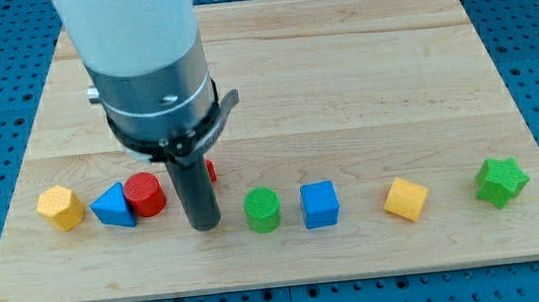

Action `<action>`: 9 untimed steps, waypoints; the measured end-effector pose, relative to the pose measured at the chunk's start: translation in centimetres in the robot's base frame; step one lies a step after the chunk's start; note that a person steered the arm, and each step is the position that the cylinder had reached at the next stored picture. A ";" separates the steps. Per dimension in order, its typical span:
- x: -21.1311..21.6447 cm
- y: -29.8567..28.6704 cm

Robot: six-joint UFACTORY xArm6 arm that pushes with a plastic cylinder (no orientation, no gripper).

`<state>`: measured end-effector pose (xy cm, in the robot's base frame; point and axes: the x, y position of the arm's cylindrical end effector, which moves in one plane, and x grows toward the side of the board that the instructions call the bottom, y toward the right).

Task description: Place both the red blocks at the center of the board

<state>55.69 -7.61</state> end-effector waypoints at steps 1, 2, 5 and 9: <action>0.8 -5.5; -2.0 -9.5; -1.5 -5.2; -8.7 1.5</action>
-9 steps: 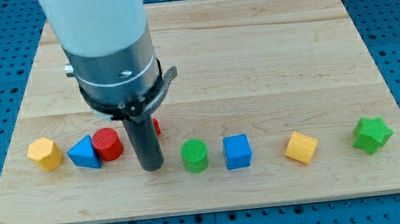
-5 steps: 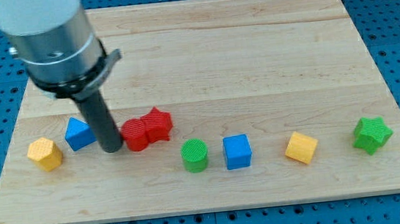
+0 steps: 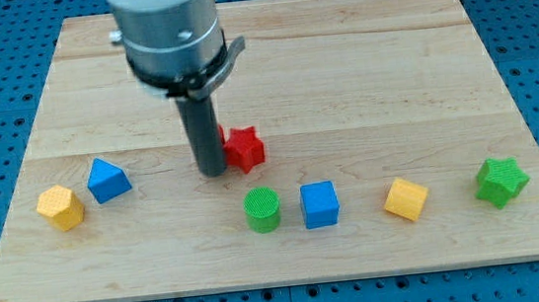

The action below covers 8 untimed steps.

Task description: Place both the red blocks at the center of the board

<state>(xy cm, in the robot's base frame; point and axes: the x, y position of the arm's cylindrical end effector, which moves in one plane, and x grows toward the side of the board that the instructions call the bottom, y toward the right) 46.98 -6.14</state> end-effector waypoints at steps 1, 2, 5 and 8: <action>-2.0 3.2; -2.5 7.6; -3.1 13.4; 1.4 3.5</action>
<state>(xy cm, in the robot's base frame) 48.38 -2.61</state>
